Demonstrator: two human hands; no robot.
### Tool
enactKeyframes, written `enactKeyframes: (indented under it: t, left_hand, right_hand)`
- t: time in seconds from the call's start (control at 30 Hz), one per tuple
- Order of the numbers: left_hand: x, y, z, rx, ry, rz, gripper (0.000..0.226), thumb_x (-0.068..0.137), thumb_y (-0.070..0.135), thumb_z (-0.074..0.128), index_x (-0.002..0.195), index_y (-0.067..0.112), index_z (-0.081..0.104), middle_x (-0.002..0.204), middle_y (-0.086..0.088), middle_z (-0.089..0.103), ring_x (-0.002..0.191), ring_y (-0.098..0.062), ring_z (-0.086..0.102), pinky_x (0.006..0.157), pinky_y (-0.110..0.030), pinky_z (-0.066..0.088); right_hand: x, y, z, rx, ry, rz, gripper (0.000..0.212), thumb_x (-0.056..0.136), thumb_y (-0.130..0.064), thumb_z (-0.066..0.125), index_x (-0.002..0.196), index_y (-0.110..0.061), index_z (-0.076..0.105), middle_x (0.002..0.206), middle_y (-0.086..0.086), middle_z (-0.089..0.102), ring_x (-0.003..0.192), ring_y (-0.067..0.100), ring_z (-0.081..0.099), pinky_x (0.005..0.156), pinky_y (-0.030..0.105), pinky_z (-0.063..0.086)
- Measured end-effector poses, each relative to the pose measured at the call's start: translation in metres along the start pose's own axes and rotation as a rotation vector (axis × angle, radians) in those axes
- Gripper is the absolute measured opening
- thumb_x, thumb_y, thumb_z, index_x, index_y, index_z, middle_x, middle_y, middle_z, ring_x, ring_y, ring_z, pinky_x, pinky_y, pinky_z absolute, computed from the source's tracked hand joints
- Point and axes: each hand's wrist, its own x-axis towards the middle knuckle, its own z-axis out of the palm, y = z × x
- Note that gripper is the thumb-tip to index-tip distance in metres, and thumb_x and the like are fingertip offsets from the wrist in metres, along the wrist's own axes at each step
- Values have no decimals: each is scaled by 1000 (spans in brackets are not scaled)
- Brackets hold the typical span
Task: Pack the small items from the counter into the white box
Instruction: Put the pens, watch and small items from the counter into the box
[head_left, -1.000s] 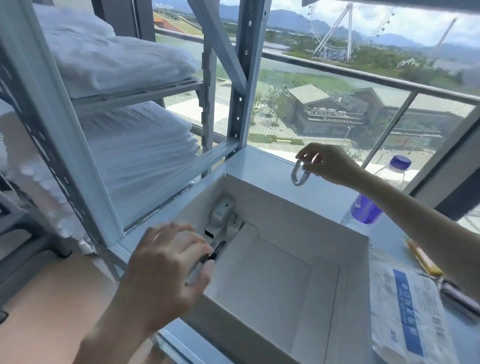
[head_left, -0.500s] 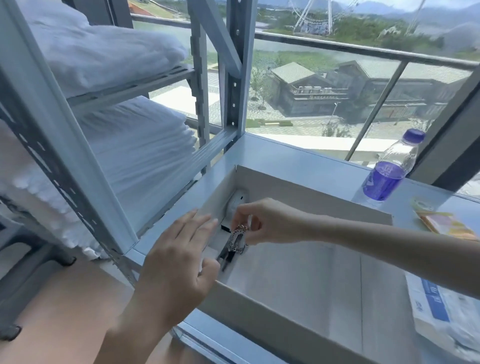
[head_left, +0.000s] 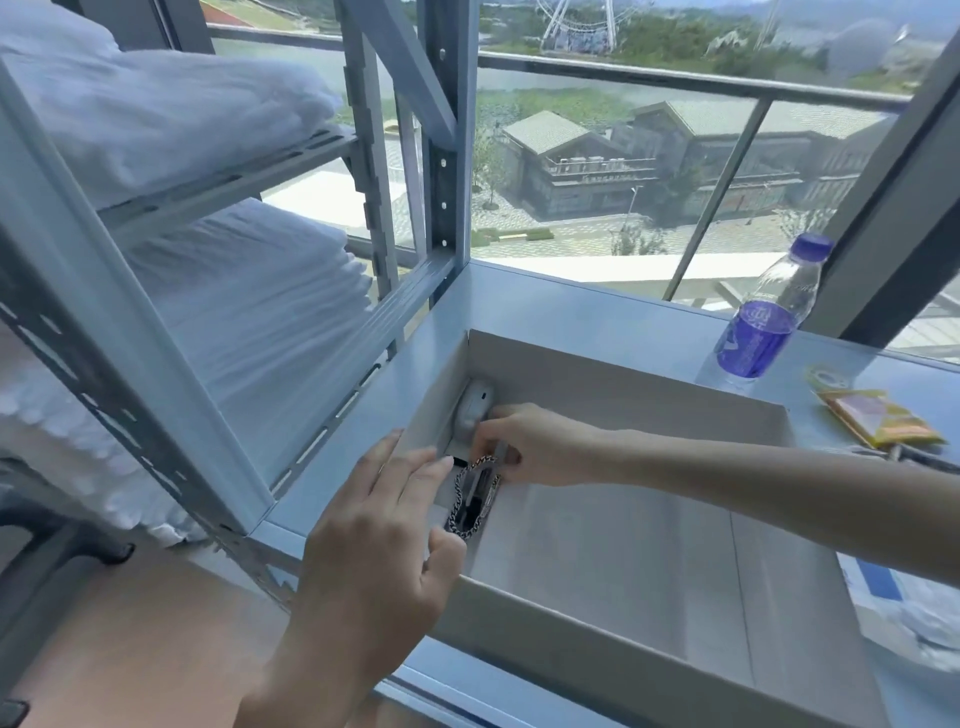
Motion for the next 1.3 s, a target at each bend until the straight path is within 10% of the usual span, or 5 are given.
enactKeyframes:
  t: [0.27,0.53,0.87,1.3]
  left_hand:
    - [0,-1,0,-3,-15,10,49,76,28,34,110,18,67,114,8,63,124,-18,44,81,-37,51]
    - [8,5,4,16,30,144,46,86,37,35,102,12,70,113,-1,65,126,-20,41,101,-38,29]
    - [17,144,44,-187,-83,631,54,88,56,33,113,23,66,119,-1,63,120,-24,54,102,-38,34]
    - [5,306,136,-77,-348,562,60,83,47,31,113,9,67,125,-13,60,122,-28,52,98,-43,42]
  right_hand:
    - [-6,3,4,-122,-90,-226,33,79,2,50,101,-13,69,110,-1,65,98,13,58,83,22,44]
    - [-70,-3,-44,-100,177,-124,22,87,-6,57,103,-16,69,97,-1,67,83,12,63,77,27,49]
    - [-285,19,-30,-58,764,373,13,82,-9,66,93,-11,72,89,-4,69,81,3,61,73,11,48]
    - [-426,143,34,27,753,810,22,80,-3,64,85,-22,73,82,-15,60,67,5,54,67,26,46]
